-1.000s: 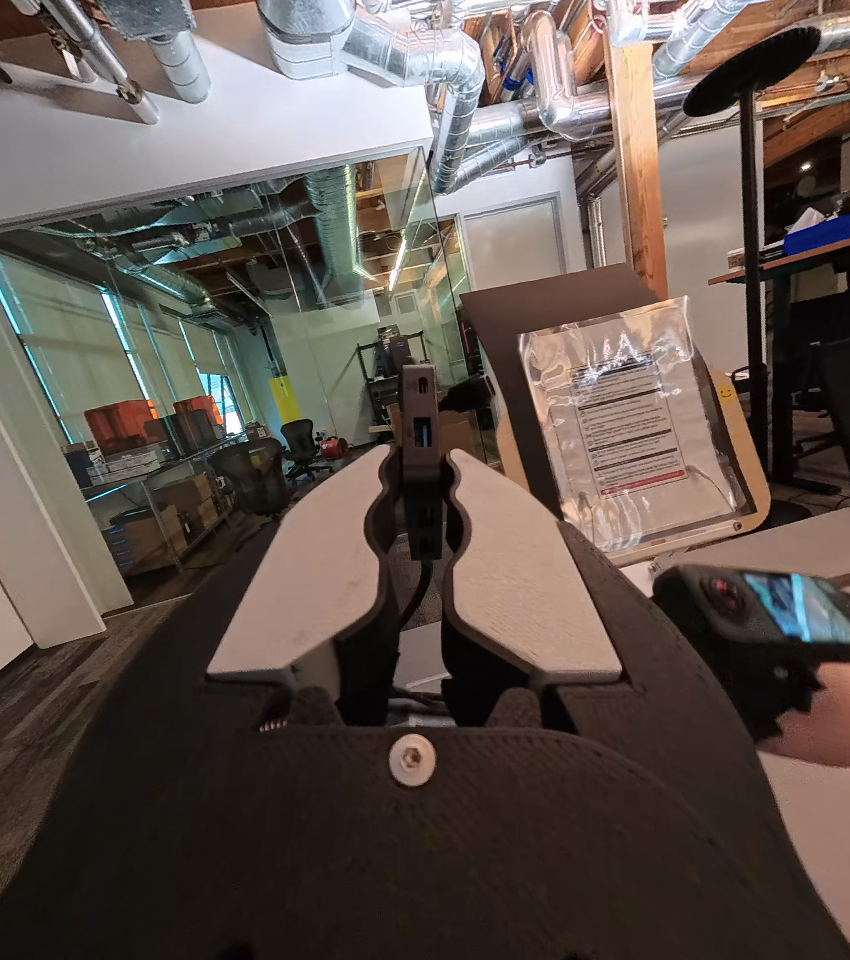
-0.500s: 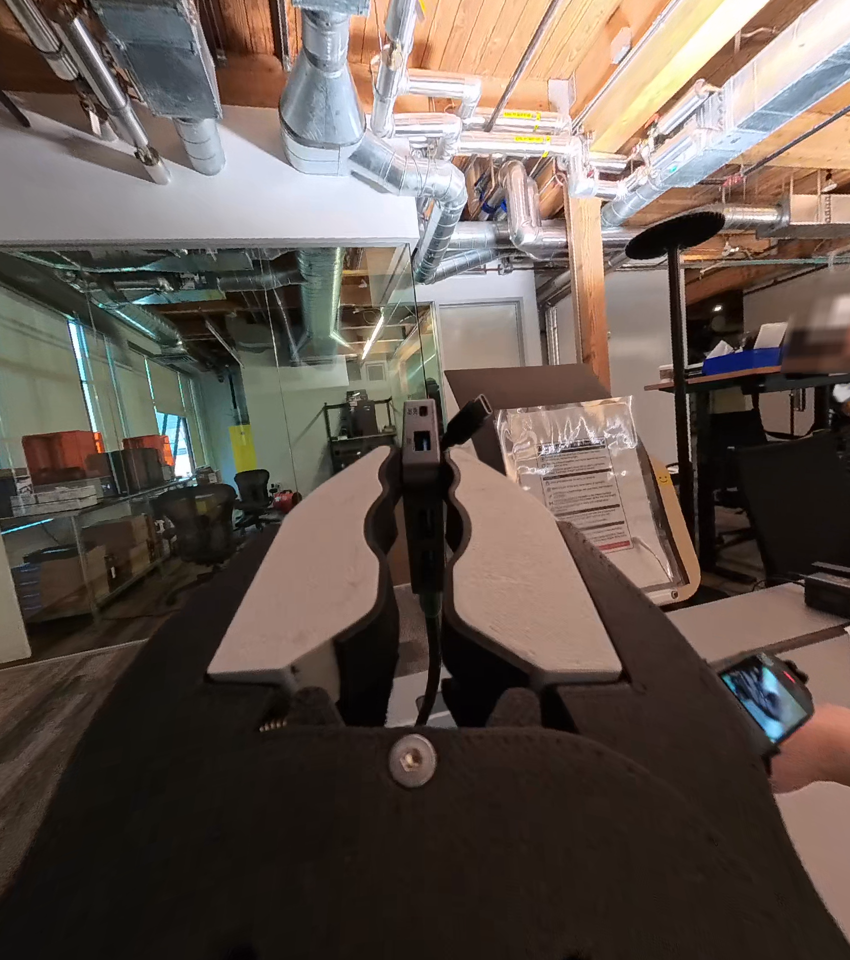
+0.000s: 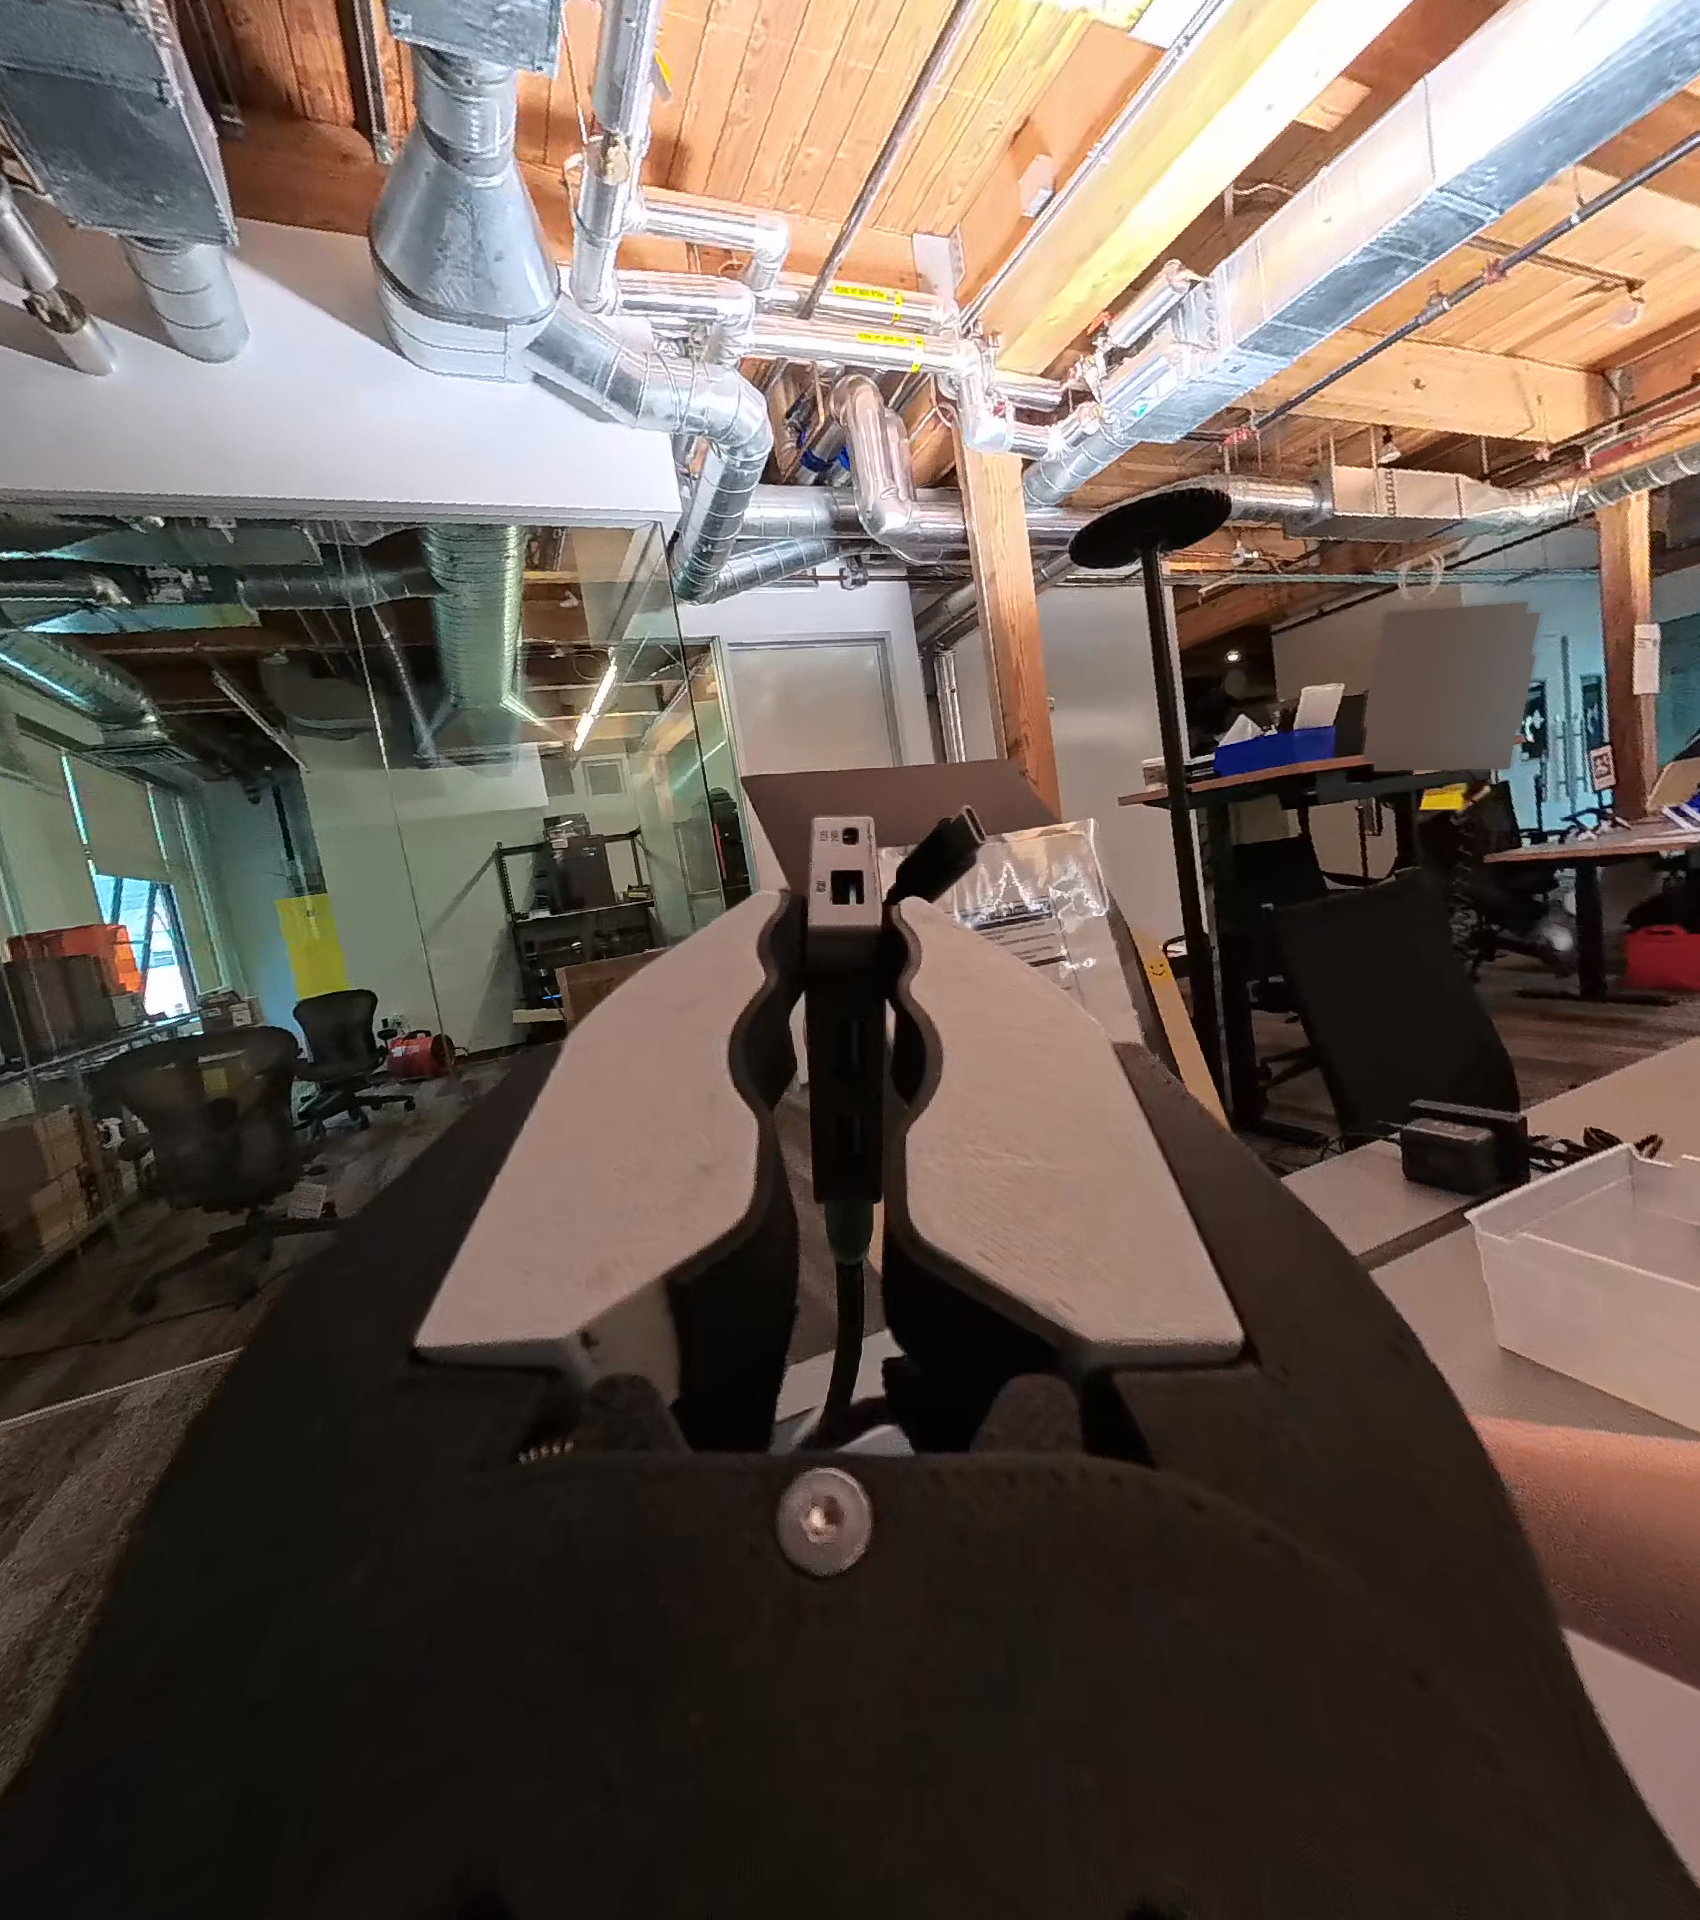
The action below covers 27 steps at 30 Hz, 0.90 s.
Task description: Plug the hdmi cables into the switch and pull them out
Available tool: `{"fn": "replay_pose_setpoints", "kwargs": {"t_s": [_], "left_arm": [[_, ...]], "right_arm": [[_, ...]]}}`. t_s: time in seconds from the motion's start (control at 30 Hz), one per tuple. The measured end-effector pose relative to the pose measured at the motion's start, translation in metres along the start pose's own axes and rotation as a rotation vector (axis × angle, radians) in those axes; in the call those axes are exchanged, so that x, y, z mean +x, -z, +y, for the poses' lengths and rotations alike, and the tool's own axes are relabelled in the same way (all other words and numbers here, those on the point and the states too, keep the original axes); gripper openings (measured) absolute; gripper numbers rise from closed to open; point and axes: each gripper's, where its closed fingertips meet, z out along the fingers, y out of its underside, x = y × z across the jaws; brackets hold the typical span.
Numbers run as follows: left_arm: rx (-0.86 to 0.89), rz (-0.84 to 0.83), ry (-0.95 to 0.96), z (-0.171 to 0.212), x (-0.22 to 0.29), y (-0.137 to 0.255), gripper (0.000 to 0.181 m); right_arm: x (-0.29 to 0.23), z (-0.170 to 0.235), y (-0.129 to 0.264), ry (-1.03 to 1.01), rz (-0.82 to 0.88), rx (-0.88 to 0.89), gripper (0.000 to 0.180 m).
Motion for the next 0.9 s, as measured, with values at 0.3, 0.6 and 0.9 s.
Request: {"fn": "replay_pose_setpoints", "kwargs": {"t_s": [0.3, 0.6, 0.9], "left_arm": [[0.000, 0.030, 0.023, 0.002, 0.003, -0.002, 0.013], [-0.022, 0.114, 0.085, 0.015, 0.009, -0.012, 0.013], [0.027, 0.229, 0.080, 0.004, 0.039, -0.016, 0.013]], "right_arm": [[-0.007, 0.000, -0.044, -0.165, -0.168, 0.034, 0.009], [0.112, -0.004, 0.017, -0.021, 0.563, 0.010, 0.007], [0.175, -0.057, 0.125, 0.155, 0.928, 0.095, 0.007]]}}
